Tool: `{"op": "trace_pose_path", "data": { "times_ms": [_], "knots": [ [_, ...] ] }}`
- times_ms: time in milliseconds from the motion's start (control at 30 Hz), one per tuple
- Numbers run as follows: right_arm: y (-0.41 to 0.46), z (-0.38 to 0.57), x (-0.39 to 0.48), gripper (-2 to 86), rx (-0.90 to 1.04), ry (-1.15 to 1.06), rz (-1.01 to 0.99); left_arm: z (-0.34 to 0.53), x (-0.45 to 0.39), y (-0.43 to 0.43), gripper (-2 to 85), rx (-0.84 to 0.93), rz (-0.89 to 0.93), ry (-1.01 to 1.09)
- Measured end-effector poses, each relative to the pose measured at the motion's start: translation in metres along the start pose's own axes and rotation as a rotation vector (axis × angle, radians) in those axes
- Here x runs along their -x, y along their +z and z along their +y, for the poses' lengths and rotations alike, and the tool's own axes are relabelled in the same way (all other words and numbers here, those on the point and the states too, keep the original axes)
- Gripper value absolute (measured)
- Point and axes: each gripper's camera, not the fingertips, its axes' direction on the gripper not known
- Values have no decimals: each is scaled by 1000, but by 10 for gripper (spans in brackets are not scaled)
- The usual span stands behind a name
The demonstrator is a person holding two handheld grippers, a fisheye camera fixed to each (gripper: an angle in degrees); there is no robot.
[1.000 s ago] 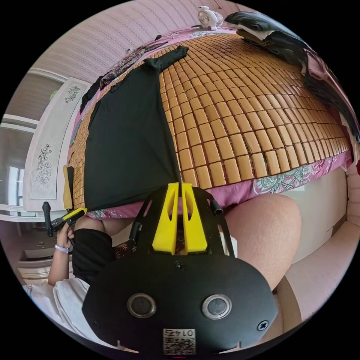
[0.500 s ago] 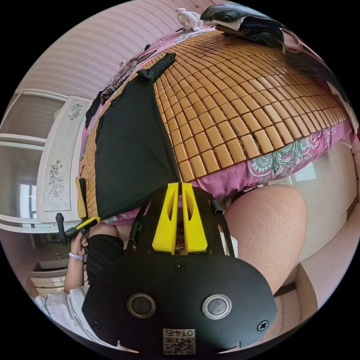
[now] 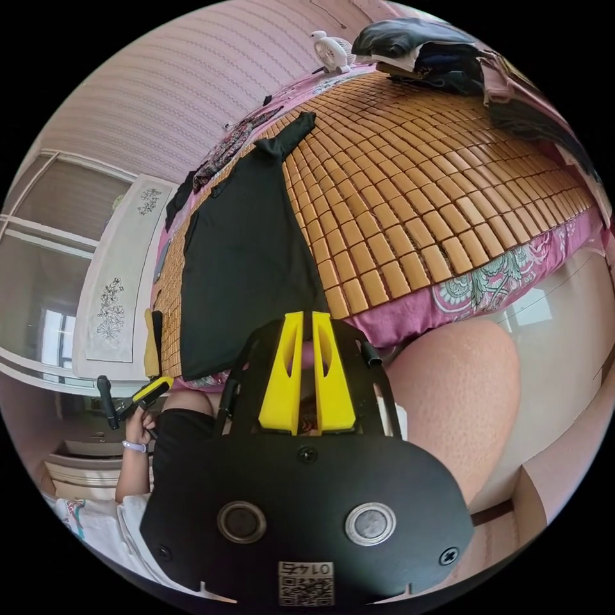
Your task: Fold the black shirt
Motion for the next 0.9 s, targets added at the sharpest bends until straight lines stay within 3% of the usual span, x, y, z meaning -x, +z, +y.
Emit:
{"op": "trace_pose_path", "data": {
  "times_ms": [367,633,900],
  "knots": [
    [-29,-66,2,30,-119,-86,70,-69,-33,-37,43,-246,162,231],
    [6,-189,21,41,-116,-187,107,-261,-117,-1,42,-243,329,428],
    [80,-322,35,48,-98,-248,97,-497,-228,76,44,-158,308,499]
  ]
}}
